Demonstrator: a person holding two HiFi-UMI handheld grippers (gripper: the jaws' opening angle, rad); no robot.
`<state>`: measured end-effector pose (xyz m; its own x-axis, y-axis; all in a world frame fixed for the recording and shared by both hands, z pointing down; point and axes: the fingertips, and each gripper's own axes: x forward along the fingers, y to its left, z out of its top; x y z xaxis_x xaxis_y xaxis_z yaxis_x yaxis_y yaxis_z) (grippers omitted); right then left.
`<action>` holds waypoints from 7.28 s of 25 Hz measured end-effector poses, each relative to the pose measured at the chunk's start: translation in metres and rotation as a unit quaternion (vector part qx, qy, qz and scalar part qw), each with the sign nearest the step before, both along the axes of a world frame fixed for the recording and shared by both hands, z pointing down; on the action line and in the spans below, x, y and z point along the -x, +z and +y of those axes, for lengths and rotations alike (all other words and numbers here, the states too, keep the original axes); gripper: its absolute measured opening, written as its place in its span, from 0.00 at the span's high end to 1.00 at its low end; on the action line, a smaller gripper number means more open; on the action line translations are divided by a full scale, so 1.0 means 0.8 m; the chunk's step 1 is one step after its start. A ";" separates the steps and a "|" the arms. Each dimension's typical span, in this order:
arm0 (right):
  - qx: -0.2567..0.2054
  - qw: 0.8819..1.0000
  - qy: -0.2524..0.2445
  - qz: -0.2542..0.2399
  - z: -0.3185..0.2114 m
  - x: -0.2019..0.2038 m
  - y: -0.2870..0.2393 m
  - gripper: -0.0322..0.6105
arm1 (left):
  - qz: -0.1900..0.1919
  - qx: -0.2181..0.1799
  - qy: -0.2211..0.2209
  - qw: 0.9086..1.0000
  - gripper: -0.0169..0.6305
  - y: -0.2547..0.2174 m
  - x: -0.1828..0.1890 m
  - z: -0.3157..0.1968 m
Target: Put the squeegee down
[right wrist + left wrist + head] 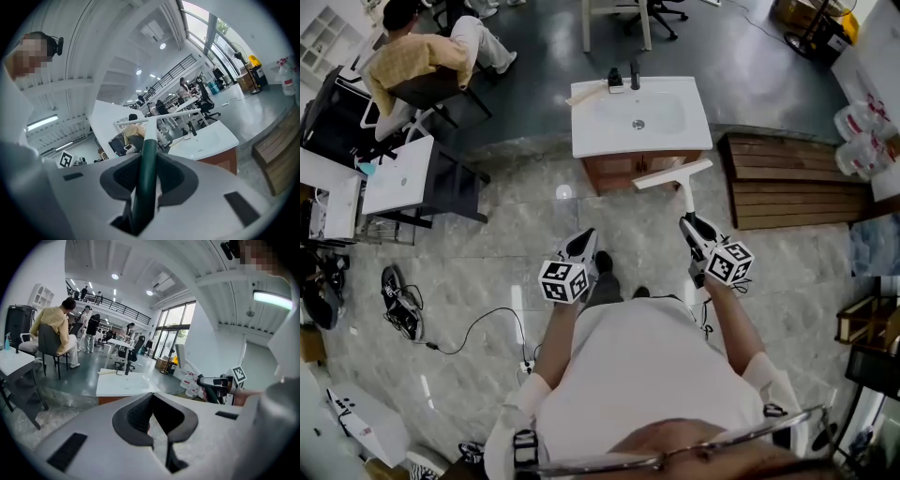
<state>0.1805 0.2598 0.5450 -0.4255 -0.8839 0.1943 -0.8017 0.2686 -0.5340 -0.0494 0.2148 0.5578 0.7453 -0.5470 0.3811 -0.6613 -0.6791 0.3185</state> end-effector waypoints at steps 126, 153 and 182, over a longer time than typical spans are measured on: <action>0.198 0.887 -0.324 0.264 -0.593 0.135 0.406 0.79 | -0.029 0.178 -0.139 0.974 0.97 0.154 0.025 -0.469; 0.201 0.876 -0.328 0.291 -0.592 0.122 0.400 0.65 | -0.024 0.176 -0.127 0.976 0.97 0.160 0.018 -0.478; 0.125 0.927 -0.206 0.286 -0.626 0.066 0.225 0.79 | 0.001 0.125 -0.084 0.989 0.97 0.102 0.013 -0.502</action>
<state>0.1278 -0.2408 0.7252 -0.4815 -0.5653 0.6697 -0.8295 0.5406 -0.1401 -0.0600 -0.1872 0.6393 0.6524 -0.5521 0.5192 -0.7577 -0.4595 0.4633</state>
